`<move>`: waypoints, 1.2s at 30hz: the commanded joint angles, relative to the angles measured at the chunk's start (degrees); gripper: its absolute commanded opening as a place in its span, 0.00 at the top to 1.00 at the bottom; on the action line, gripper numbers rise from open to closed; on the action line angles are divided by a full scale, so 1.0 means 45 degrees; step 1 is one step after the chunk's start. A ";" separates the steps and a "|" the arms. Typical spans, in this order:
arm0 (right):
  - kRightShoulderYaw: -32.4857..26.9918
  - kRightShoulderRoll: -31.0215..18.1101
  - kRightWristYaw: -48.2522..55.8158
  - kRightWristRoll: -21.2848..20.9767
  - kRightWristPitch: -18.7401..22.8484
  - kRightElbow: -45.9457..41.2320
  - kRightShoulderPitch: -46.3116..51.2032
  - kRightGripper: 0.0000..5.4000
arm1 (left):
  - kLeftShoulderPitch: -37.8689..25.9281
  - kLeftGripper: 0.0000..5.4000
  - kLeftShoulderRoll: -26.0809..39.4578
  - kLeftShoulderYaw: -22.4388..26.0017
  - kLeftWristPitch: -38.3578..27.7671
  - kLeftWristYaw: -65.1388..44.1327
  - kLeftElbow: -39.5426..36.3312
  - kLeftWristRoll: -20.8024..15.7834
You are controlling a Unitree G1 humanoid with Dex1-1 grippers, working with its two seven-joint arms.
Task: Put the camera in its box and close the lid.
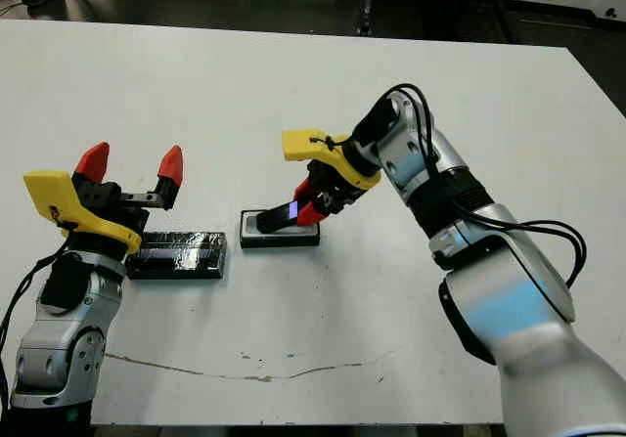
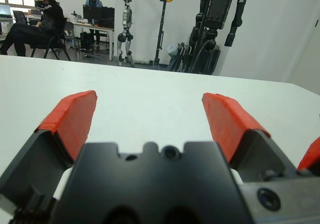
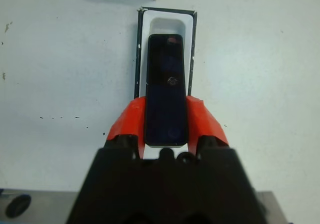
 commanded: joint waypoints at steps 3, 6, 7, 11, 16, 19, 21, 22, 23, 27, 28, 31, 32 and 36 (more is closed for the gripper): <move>0.0089 0.0028 0.0104 -0.0155 0.0016 -0.0076 0.0072 0.69 | 0.0112 0.00 -0.0029 -0.0008 -0.0021 0.0034 0.0016 0.0058; 0.0110 0.0088 0.0100 -0.0236 0.0001 0.0048 0.0063 0.69 | 0.0119 0.00 -0.0022 -0.0019 -0.0060 0.0037 0.0030 0.0093; 0.0112 0.0116 0.0085 -0.0258 0.0042 0.0096 0.0070 0.69 | 0.0122 0.00 -0.0018 -0.0020 -0.0088 0.0036 0.0046 0.0109; 0.0140 0.0245 0.0032 -0.0379 0.0107 0.0193 0.0122 0.69 | 0.0123 0.00 -0.0039 -0.0007 -0.0096 0.0051 0.0054 0.0090; 0.0141 0.0438 -0.0068 -0.0477 0.0075 0.0209 0.0192 0.69 | 0.0144 0.00 -0.0049 -0.0033 -0.0101 0.0052 0.0035 0.0106; 0.0177 0.0551 -0.0143 -0.0577 0.0307 0.0088 0.0222 0.69 | 0.0151 0.00 -0.0050 -0.0036 -0.0092 0.0066 0.0031 0.0122; 0.0225 0.0643 -0.0122 -0.0615 0.0269 0.0061 0.0238 0.69 | 0.0153 0.00 -0.0056 -0.0031 -0.0080 0.0050 0.0028 0.0100; 0.0239 0.0706 -0.0121 -0.0618 0.0263 0.0078 0.0257 0.69 | 0.0153 0.00 -0.0060 -0.0026 -0.0051 0.0052 0.0019 0.0083; 0.0256 0.0768 -0.0124 -0.0621 0.0256 0.0115 0.0272 0.69 | 0.0154 0.00 -0.0067 -0.0026 -0.0030 0.0069 0.0007 0.0083; 0.0277 0.0985 -0.0197 -0.0579 0.0160 0.0153 0.0400 0.69 | 0.0149 0.00 -0.0078 -0.0020 -0.0017 0.0087 0.0005 0.0087; 0.0281 0.1023 -0.0224 -0.0577 0.0174 0.0124 0.0425 0.69 | 0.0149 0.00 -0.0077 -0.0021 -0.0018 0.0092 0.0005 0.0101; 0.0221 0.1164 -0.0281 -0.0506 0.0578 0.0108 0.0465 0.69 | 0.0159 0.00 -0.0047 -0.0032 -0.0036 0.0089 0.0015 0.0172; 0.0214 0.1183 -0.0327 -0.0505 0.0660 0.0050 0.0492 0.69 | 0.0166 0.00 -0.0056 -0.0027 -0.0042 0.0083 0.0014 0.0169; 0.0291 0.1171 -0.0530 -0.0595 0.0942 -0.0386 0.0602 0.69 | 0.0195 0.00 -0.0069 -0.0010 -0.0094 0.0055 0.0036 0.0160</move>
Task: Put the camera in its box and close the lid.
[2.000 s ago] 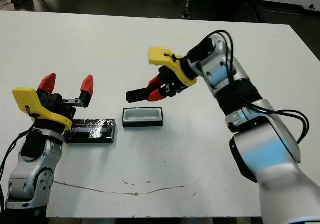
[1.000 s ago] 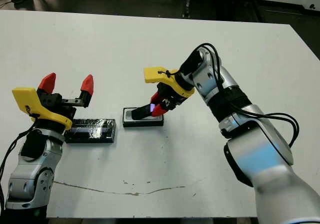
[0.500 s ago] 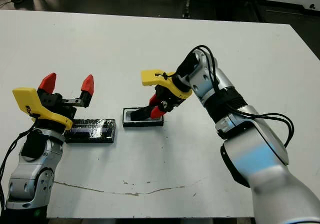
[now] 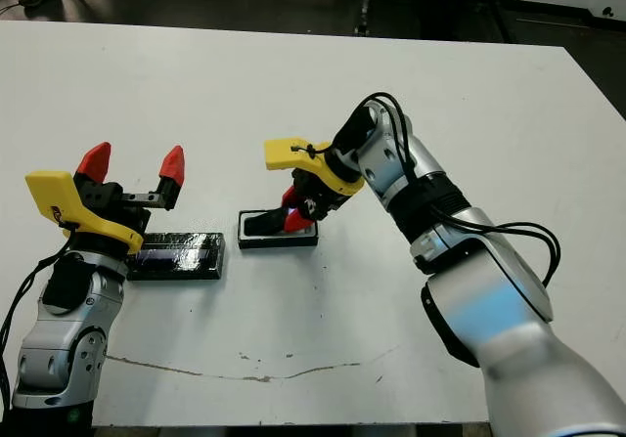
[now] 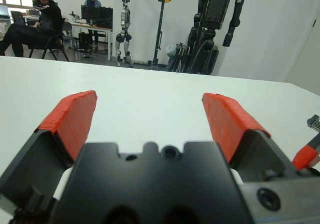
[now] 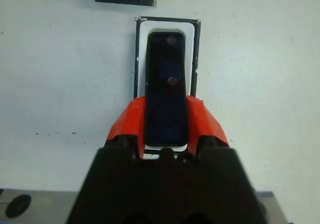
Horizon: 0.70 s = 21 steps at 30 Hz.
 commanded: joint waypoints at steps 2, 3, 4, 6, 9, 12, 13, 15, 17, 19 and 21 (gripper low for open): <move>0.0258 0.0197 -0.0135 -0.0027 0.0318 -0.0507 0.0533 0.69 | 0.0196 0.00 -0.0027 0.0049 0.0009 0.0060 0.0012 0.0021; 0.0296 0.0172 -0.0162 -0.0061 0.0359 -0.0626 0.0563 0.69 | 0.0198 0.00 -0.0028 0.0047 0.0019 0.0062 0.0008 0.0021; 0.0325 0.0156 -0.0161 -0.0075 0.0434 -0.0721 0.0587 0.69 | 0.0200 0.00 -0.0032 0.0039 0.0002 0.0072 0.0012 0.0044; 0.0380 0.0131 -0.0174 -0.0111 0.0626 -0.0921 0.0655 0.69 | 0.0203 0.00 -0.0035 0.0027 0.0017 0.0102 0.0008 0.0088; 0.0424 0.0063 -0.0280 -0.0130 0.0801 -0.1313 0.0836 0.69 | 0.0218 0.00 -0.0024 0.0001 -0.0010 0.0129 0.0009 0.0225; 0.0560 -0.0053 -0.0269 -0.0205 0.0273 -0.1486 0.0921 0.69 | 0.0233 0.00 -0.0043 0.0036 0.0014 0.0063 0.0006 0.0191; 0.0605 -0.0073 -0.0242 -0.0209 -0.0067 -0.1412 0.0918 0.69 | 0.0239 0.00 -0.0052 0.0050 0.0056 0.0056 -0.0005 0.0159; 0.0670 -0.0055 -0.0198 -0.0222 -0.0469 -0.1159 0.0847 0.66 | 0.0250 0.00 -0.0069 0.0060 0.0054 0.0045 -0.0004 0.0127; 0.0624 0.0004 -0.0087 -0.0144 -0.0586 -0.0801 0.0728 0.60 | 0.0261 0.00 -0.0088 0.0056 0.0010 0.0062 0.0011 0.0161; 0.0591 0.0043 -0.0060 -0.0134 -0.0667 -0.0510 0.0588 0.54 | 0.0269 0.00 -0.0089 0.0061 0.0000 0.0056 0.0027 0.0177; 0.0615 0.0004 -0.0150 -0.0242 -0.1157 -0.0333 0.0433 0.49 | 0.0289 0.00 -0.0117 0.0081 -0.0015 0.0027 0.0038 0.0120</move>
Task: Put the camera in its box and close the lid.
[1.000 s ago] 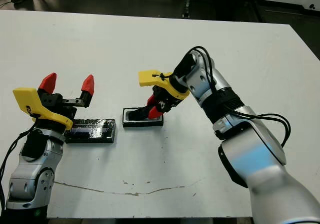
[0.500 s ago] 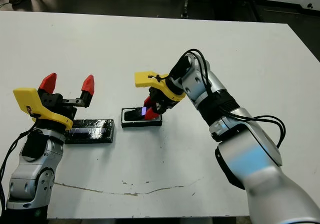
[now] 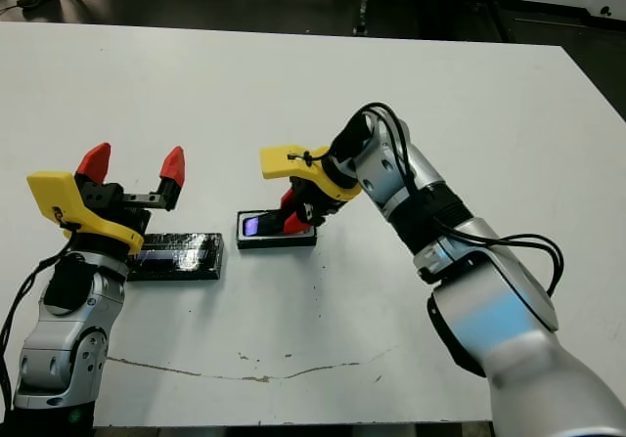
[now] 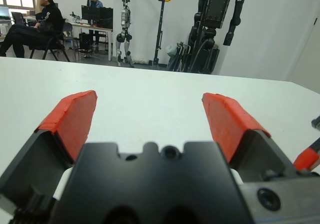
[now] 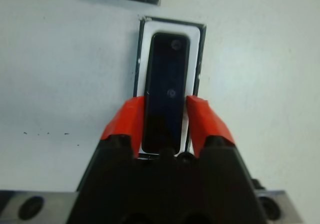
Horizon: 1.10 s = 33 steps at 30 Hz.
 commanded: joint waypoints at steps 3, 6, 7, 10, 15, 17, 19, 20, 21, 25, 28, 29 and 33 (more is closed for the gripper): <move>0.0223 0.0023 -0.0029 -0.0164 -0.1774 0.0642 0.0007 0.41 | 0.0289 0.00 -0.0021 0.0091 -0.0013 -0.0012 0.0038 -0.0082; -0.0031 0.0027 -0.0123 -0.0120 -0.1755 0.1011 -0.0164 0.33 | 0.0315 0.00 -0.0064 0.0093 0.0033 0.0018 0.0008 -0.0091; -0.0131 0.0031 -0.0148 -0.0084 -0.1565 0.1102 -0.0205 0.31 | 0.0320 0.00 -0.0070 0.0089 0.0014 0.0027 0.0019 -0.0068; -0.0293 -0.0038 -0.0226 -0.0103 -0.1512 0.1273 -0.0342 0.21 | 0.0347 0.00 -0.0076 0.0064 -0.0056 0.0050 0.0040 0.0022; -0.0468 -0.0264 -0.0296 -0.0136 -0.2238 0.1502 -0.0607 0.06 | 0.0347 0.00 -0.0099 0.0086 -0.0036 0.0024 0.0066 -0.0055; -0.0612 -0.0378 -0.0304 -0.0092 -0.2408 0.1542 -0.0703 0.00 | 0.0351 0.00 -0.0099 0.0085 -0.0034 0.0028 0.0068 -0.0045; -0.0836 -0.0436 -0.0181 0.0021 -0.1914 0.1669 -0.0904 0.00 | 0.0353 0.00 -0.0078 0.0081 -0.0015 0.0029 0.0060 -0.0022; -0.0933 -0.0442 -0.0103 0.0066 -0.1657 0.1754 -0.1012 0.00 | 0.0351 0.00 -0.0073 0.0080 -0.0015 0.0028 0.0062 -0.0015; -0.1035 -0.0440 -0.0037 0.0110 -0.1432 0.1878 -0.1141 0.00 | 0.0351 0.00 -0.0078 0.0094 -0.0018 0.0004 0.0071 -0.0056; -0.1634 -0.0632 -0.0250 0.0267 -0.1015 0.2028 -0.1565 0.00 | 0.0357 0.00 -0.0085 0.0082 -0.0030 0.0008 0.0072 -0.0046; -0.2193 -0.0882 -0.0184 0.0607 -0.1047 0.2136 -0.1857 0.00 | 0.0362 0.00 -0.0082 0.0069 -0.0040 0.0011 0.0062 -0.0024; -0.2394 -0.0969 -0.0133 0.0747 -0.1173 0.2230 -0.1982 0.00 | 0.0364 0.00 -0.0076 0.0067 -0.0044 0.0011 0.0062 -0.0014; -0.3196 -0.1370 -0.0620 0.1143 -0.0846 0.1778 -0.2183 0.00 | 0.0372 0.00 -0.0092 0.0058 0.0010 0.0082 0.0023 0.0037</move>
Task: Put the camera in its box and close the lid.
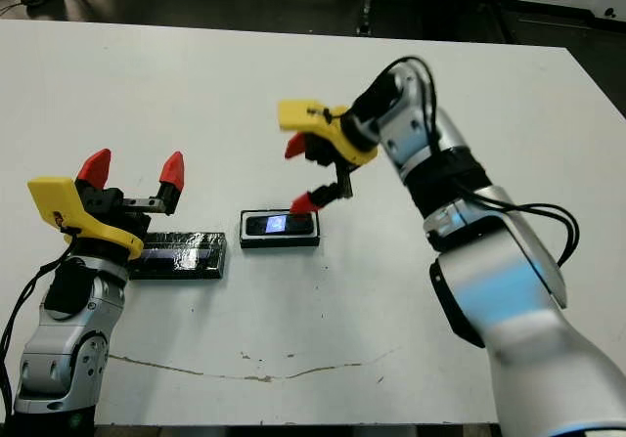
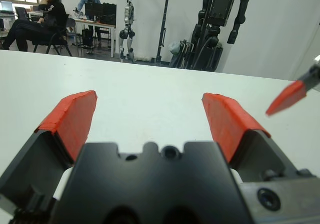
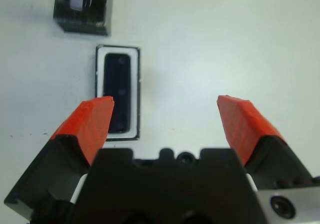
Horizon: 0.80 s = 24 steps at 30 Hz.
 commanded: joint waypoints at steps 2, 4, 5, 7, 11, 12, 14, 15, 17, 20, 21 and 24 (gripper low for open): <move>-0.1053 -0.0705 -0.1256 0.0439 0.1101 -0.1718 0.0195 0.00 | 0.0159 0.00 -0.0030 0.0025 -0.0042 0.0050 0.0055 -0.0012; -0.1537 -0.0853 -0.2066 0.0693 0.2543 -0.3434 0.0899 0.00 | 0.0155 0.00 -0.0023 0.0026 -0.0084 0.0016 0.0082 -0.0025; -0.1761 -0.0913 -0.2540 0.0786 0.3078 -0.4397 0.1393 0.03 | 0.0152 0.00 -0.0027 0.0023 -0.0073 0.0028 0.0079 -0.0021; -0.2157 -0.0950 -0.3551 0.0989 0.3794 -0.6208 0.2487 0.06 | 0.0142 0.00 -0.0035 0.0025 -0.0045 0.0021 0.0066 -0.0061; -0.2742 -0.0833 -0.5793 0.1109 0.3530 -0.9361 0.4916 0.18 | 0.0126 0.00 -0.0050 0.0036 0.0034 0.0014 0.0031 -0.0155; -0.2784 -0.0821 -0.6208 0.1120 0.3396 -0.9849 0.5340 0.20 | 0.0119 0.00 -0.0043 0.0034 0.0022 0.0014 0.0042 -0.0148; -0.2857 -0.0746 -0.7091 0.1097 0.2950 -1.0662 0.6245 0.27 | 0.0095 0.00 -0.0026 0.0036 0.0008 0.0013 0.0072 -0.0141; -0.2899 -0.0702 -0.7490 0.1118 0.2647 -1.0981 0.6703 0.30 | 0.0087 0.00 -0.0020 0.0029 0.0043 0.0039 0.0057 -0.0130; -0.2946 -0.0651 -0.8128 0.1174 0.1960 -1.1405 0.7483 0.36 | 0.0080 0.00 0.0002 0.0022 0.0066 0.0019 0.0046 -0.0163; -0.3019 -0.0502 -0.8745 0.1514 0.1075 -1.1676 0.8469 0.45 | 0.0064 0.00 0.0024 0.0007 0.0039 0.0010 0.0056 -0.0168; -0.2967 -0.0502 -0.8924 0.1503 0.0803 -1.1762 0.8741 0.49 | 0.0058 0.00 0.0010 0.0016 0.0027 0.0004 0.0065 -0.0201; -0.2692 -0.0512 -0.9441 0.1250 0.0255 -1.2101 0.9452 0.58 | 0.0049 0.00 0.0029 -0.0009 0.0079 0.0057 0.0020 -0.0147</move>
